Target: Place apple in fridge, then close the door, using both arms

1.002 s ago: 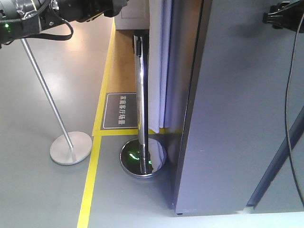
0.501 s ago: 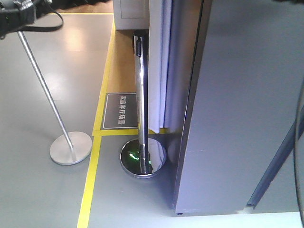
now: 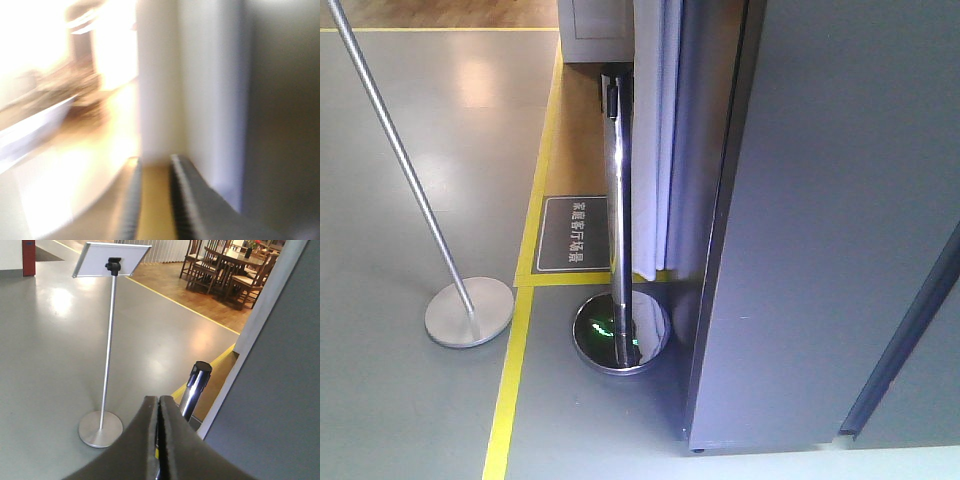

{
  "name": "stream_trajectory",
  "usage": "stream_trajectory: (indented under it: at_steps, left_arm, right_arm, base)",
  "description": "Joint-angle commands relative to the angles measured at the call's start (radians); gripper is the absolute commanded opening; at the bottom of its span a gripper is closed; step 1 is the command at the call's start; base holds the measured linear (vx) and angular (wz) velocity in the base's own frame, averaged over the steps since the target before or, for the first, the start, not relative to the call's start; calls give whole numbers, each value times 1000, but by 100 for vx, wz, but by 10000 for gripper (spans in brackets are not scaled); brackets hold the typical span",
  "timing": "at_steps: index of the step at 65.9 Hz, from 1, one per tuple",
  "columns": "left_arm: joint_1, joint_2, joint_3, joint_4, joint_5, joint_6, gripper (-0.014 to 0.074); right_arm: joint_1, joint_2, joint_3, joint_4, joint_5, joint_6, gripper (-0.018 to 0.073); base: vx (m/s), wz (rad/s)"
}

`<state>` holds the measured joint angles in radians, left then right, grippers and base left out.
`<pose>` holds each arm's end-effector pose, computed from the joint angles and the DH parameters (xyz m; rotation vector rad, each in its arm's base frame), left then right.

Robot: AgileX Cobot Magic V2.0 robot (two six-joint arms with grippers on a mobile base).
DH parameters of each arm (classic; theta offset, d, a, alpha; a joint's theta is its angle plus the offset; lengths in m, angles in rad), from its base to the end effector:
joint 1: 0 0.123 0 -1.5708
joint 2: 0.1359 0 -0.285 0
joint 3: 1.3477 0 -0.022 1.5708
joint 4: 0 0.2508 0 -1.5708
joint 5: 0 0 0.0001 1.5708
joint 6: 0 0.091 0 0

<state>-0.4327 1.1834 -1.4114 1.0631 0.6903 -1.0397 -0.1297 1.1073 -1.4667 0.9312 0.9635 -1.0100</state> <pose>0.2356 -0.0530 0.4926 -0.1748 1.6173 0.0781 0.1972 0.0348 0.5031 -0.6818 1.6421 0.3090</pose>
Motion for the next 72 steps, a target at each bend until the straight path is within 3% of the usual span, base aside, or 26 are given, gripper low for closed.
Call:
stream_trajectory:
  at_steps: [1,9,18,34,50,58,72]
  left_arm:
    - [-5,-70,-23,-191,129,257,-9]
    - [-5,-133,-23,-375,161,436,-8]
    - [-5,-207,20,-517,140,521,-8]
    - [-5,-431,379,-602,127,529,-8]
    - [-5,-684,767,-752,-11,526,-8]
    - [-5,-753,840,-801,-46,526,-8]
    - [-5,-771,852,-801,-59,529,-8]
  right_arm:
    - [-2,-90,96,34,-75,-1,-6]
    - [-2,-207,294,35,-152,-8,-6]
    - [-2,-328,487,34,-204,-8,-6]
    - [-2,-509,753,30,-234,-8,-6]
    - [-2,-588,873,30,-233,-8,-6]
    - [-2,-590,873,32,-218,-8,-6]
    - [-2,-590,873,32,-189,-8,-6]
  base:
    - [0,0]
    - [0,0]
    - [0,0]
    - [0,0]
    - [0,0]
    - [0,0]
    - [0,0]
